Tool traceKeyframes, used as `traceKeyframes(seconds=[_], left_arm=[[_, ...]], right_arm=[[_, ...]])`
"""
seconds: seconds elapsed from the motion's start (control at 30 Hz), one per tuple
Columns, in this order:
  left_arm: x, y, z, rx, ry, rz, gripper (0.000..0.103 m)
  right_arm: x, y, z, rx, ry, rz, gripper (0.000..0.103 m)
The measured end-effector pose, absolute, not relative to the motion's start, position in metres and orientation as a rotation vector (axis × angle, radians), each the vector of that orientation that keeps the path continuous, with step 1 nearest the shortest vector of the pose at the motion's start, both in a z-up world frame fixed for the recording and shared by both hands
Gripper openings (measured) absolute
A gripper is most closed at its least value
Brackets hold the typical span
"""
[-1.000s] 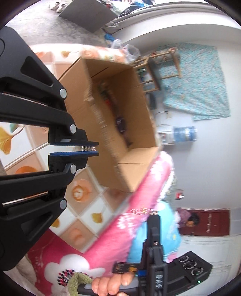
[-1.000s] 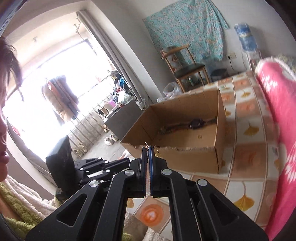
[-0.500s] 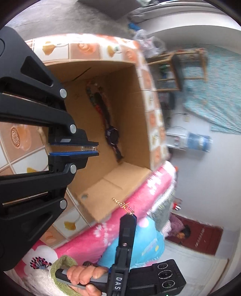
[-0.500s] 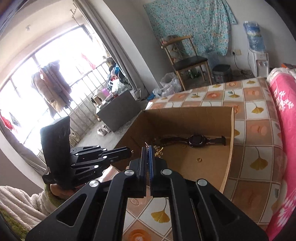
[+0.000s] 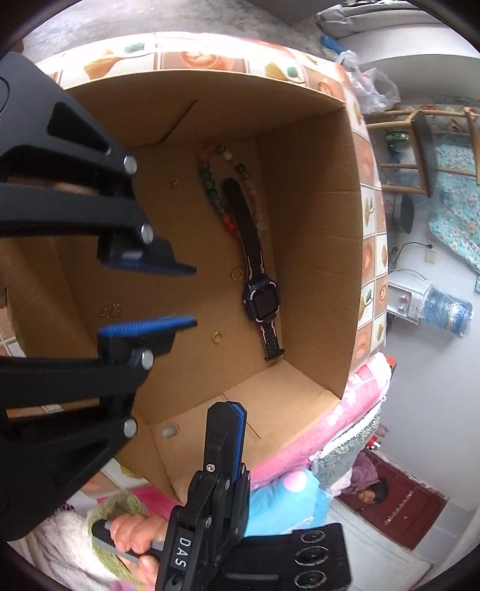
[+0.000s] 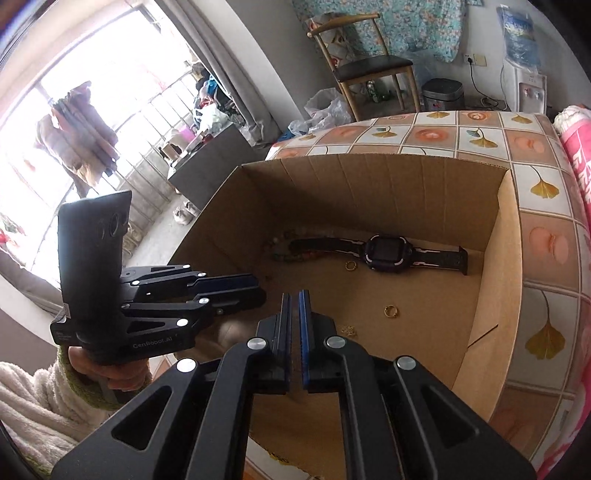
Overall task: Organize jewelry
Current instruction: 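Carry both earrings over the box and open both tools inside, then withdraw both open tools from the box toward the pink beaded bracelet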
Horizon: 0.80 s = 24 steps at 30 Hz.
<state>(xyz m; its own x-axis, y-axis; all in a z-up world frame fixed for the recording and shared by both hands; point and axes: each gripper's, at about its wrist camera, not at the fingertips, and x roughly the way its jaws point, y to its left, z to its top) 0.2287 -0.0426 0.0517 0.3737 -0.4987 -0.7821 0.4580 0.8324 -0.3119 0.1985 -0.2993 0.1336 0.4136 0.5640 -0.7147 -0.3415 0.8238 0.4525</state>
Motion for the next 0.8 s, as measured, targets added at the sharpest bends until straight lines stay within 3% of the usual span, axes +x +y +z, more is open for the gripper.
traceKeyframes(seconds=[0.07,0.13,0.2,0.37,0.5,0.8], left_arm=[[0.229,-0.04,0.054,-0.049,1.011,-0.602,0.025],[0.225,-0.036,0.061,-0.053,0.992,-0.598,0.027],[0.221,-0.032,0.07,-0.055,0.966,-0.592,0.035],[0.198,-0.012,0.102,-0.045,0.848,-0.544,0.067],[0.182,0.018,0.117,-0.079,0.771,-0.471,0.084],[0.216,0.07,0.052,-0.394,1.025,-0.399,0.085]], right_arm=[[0.194,-0.303,0.137,0.264,0.982,0.561,0.021],[0.188,-0.309,0.145,0.273,0.953,0.546,0.026],[0.179,-0.319,0.157,0.285,0.914,0.518,0.032],[0.15,-0.354,0.183,0.306,0.801,0.392,0.048],[0.138,-0.382,0.181,0.335,0.785,0.254,0.059],[0.144,-0.401,0.11,0.657,1.0,0.332,0.06]])
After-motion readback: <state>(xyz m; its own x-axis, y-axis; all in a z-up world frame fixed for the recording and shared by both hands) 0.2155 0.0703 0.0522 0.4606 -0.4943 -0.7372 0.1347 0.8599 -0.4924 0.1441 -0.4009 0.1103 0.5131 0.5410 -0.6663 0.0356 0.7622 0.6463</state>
